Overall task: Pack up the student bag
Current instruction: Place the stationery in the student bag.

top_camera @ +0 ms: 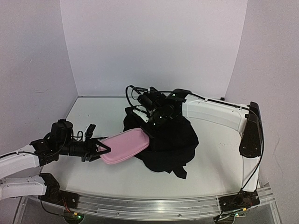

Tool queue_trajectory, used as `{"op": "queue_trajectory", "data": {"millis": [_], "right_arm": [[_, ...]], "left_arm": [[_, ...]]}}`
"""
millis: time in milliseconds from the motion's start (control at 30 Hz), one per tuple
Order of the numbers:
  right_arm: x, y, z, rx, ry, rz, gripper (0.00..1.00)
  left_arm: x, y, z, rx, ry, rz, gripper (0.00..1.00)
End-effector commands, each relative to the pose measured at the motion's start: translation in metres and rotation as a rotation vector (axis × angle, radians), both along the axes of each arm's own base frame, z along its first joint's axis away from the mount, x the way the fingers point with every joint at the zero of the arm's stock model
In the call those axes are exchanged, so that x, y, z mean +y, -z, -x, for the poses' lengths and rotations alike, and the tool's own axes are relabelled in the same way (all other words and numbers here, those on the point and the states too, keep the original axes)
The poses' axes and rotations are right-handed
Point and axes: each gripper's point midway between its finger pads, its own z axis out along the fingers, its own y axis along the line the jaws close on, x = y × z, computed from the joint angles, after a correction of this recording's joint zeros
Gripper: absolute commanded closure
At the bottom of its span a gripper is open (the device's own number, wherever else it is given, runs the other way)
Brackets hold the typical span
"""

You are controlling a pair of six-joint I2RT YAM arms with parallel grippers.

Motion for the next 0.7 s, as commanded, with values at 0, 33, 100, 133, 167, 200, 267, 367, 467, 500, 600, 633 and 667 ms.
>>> {"op": "queue_trajectory", "data": {"millis": [0,33,100,133,167,200,267,367,467,500,600,633,667], "right_arm": [[0.014,-0.068,-0.001,-0.077,-0.037,-0.147,1.0],[0.015,-0.073,-0.001,-0.084,-0.043,-0.157,1.0],[0.018,-0.082,0.003,-0.074,-0.067,-0.186,1.0],[0.02,-0.087,0.005,-0.073,-0.076,-0.198,1.0],[0.021,-0.09,0.006,-0.071,-0.086,-0.208,1.0],[0.022,-0.092,0.006,-0.074,-0.088,-0.214,1.0],[0.023,-0.097,0.005,-0.084,-0.095,-0.219,1.0],[0.023,-0.106,0.004,-0.112,-0.106,-0.224,1.0],[0.02,-0.111,0.006,-0.118,-0.123,-0.224,1.0],[0.019,-0.112,0.007,-0.119,-0.129,-0.224,1.0],[0.017,-0.114,0.008,-0.125,-0.134,-0.222,1.0],[0.017,-0.115,0.009,-0.125,-0.137,-0.225,1.0],[0.018,-0.116,0.01,-0.122,-0.14,-0.229,1.0]], "left_arm": [[-0.017,-0.036,-0.007,-0.112,0.054,0.135,1.0],[-0.017,-0.036,-0.007,-0.113,0.056,0.137,1.0],[-0.018,-0.036,-0.007,-0.114,0.058,0.144,1.0],[-0.019,-0.034,-0.007,-0.111,0.062,0.145,1.0],[-0.02,-0.033,-0.007,-0.104,0.069,0.146,1.0],[-0.022,-0.032,-0.007,-0.099,0.074,0.15,1.0],[-0.023,-0.028,-0.008,-0.088,0.076,0.15,1.0],[-0.02,-0.021,-0.008,-0.077,0.062,0.118,1.0],[-0.009,-0.006,-0.007,-0.05,0.023,0.028,1.0],[-0.006,-0.004,-0.007,-0.047,0.012,0.008,1.0],[-0.003,0.001,-0.006,-0.038,0.016,-0.028,1.0],[-0.005,0.003,-0.006,-0.027,0.025,-0.035,1.0],[-0.006,0.005,-0.006,-0.022,0.034,-0.036,1.0]]}}
